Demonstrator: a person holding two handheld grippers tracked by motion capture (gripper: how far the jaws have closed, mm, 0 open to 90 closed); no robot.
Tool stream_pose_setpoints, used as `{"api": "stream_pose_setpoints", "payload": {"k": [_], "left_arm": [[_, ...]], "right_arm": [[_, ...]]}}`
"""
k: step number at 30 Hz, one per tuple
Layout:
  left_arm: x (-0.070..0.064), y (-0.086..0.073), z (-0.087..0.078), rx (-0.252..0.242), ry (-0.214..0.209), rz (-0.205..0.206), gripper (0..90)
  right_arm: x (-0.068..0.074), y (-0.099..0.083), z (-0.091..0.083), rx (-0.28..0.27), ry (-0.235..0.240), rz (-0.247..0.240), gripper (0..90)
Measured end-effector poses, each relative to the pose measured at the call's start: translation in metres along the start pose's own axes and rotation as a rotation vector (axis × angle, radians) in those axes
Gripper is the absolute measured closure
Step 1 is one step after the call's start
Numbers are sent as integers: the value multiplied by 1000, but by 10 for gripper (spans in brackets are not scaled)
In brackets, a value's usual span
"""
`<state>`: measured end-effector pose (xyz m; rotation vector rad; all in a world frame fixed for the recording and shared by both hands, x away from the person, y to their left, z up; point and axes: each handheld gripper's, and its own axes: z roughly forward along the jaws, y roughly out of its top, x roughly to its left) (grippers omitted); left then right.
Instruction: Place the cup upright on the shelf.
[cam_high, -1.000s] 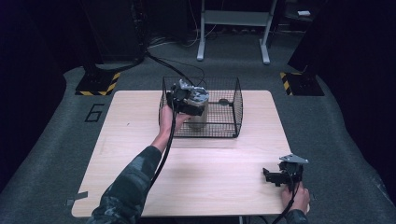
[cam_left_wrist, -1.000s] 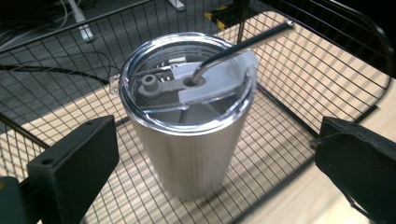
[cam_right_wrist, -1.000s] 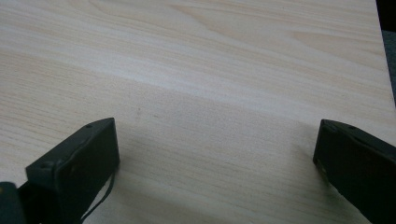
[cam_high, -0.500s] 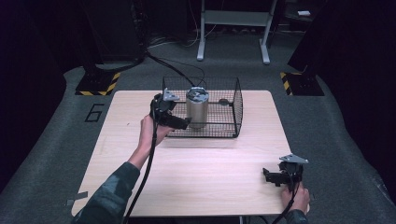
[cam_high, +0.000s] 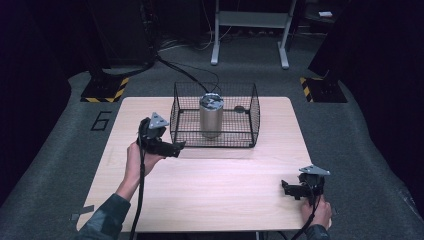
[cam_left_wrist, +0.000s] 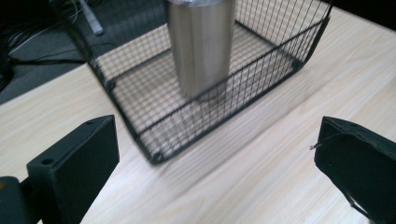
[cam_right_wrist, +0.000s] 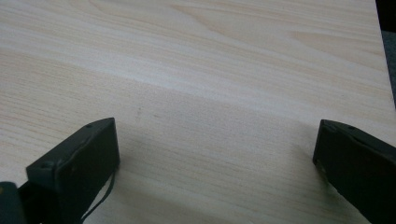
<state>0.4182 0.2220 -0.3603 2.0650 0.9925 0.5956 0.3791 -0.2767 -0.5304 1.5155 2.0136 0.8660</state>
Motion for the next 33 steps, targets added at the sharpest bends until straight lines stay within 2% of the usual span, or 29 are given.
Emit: {"api": "stream_pose_setpoints", "payload": {"k": [6,11,14,17,20,22,25,26,30,33], "left_arm": [[6,-35,-12,27,27,-15,0],[12,-67,-19,56,56,-50,0],[17,-89,-19,74,88,-80,0],[25,-116,-16,113,98,-132,0],[35,-147,-10,141,133,-190,0],[41,-165,-7,151,141,-236,0],[48,-185,-2,168,160,-274,0],[50,-189,-2,172,159,-281,0],[52,-202,2,173,201,-289,0],[52,-208,7,180,206,-305,0]], "right_arm": [[0,0,0,0,0,0,0],[0,0,0,0,0,0,0],[0,0,0,0,0,-1,0],[0,0,0,0,0,-1,0],[0,0,0,0,0,-1,0],[0,0,0,0,0,-1,0],[0,0,0,0,0,-1,0],[0,0,0,0,0,-1,0],[0,0,0,0,0,-1,0],[0,0,0,0,0,-1,0]]}}
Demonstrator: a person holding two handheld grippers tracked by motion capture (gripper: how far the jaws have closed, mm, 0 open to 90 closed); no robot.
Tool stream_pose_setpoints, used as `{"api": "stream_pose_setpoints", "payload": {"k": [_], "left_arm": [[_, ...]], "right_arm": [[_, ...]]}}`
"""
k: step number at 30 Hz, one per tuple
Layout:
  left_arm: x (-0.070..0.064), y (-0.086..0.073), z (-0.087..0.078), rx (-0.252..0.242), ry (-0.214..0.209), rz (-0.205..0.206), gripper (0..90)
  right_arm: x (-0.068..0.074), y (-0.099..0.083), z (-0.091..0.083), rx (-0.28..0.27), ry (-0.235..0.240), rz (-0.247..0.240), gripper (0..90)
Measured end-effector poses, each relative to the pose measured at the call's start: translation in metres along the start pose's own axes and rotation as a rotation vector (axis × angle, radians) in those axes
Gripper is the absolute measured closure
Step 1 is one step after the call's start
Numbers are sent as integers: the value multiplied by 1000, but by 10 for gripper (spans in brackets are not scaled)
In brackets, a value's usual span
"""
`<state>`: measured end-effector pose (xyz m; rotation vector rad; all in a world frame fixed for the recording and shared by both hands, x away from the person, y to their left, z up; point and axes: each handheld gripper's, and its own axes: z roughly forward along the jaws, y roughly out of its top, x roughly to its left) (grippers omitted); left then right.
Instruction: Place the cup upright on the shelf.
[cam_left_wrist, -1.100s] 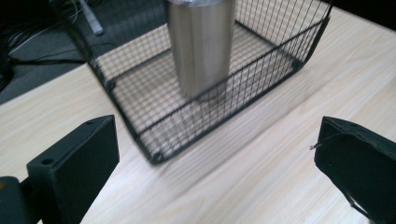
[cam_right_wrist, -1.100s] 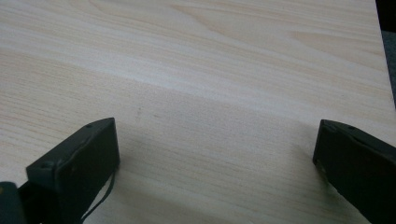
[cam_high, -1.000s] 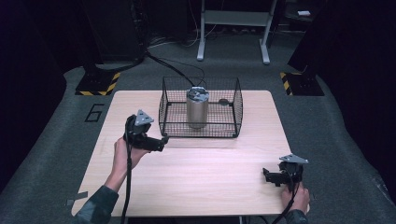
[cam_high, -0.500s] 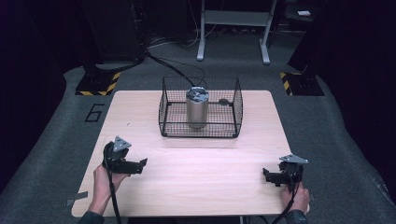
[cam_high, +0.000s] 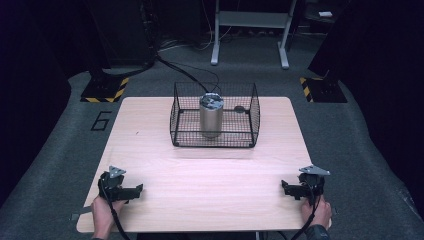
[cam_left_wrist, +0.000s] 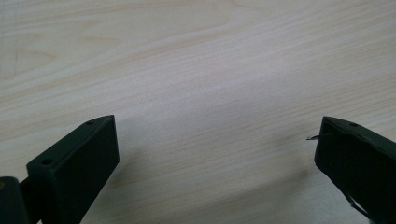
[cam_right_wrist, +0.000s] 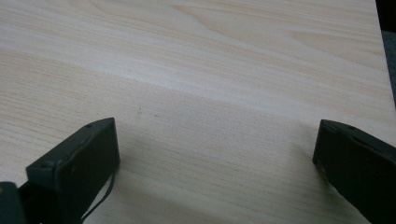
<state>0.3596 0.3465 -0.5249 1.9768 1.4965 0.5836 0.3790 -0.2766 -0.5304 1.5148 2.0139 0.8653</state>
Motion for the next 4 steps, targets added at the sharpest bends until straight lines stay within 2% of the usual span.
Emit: {"api": "stream_pose_setpoints", "payload": {"k": [1,2,4], "left_arm": [[0,-2,2,3,1,5,0],[0,-4,3,-27,10,-3,0],[-1,-4,3,-36,16,-8,0]], "right_arm": [[0,0,0,0,0,0,0],[0,0,0,0,0,0,0],[0,0,0,0,0,0,0]]}}
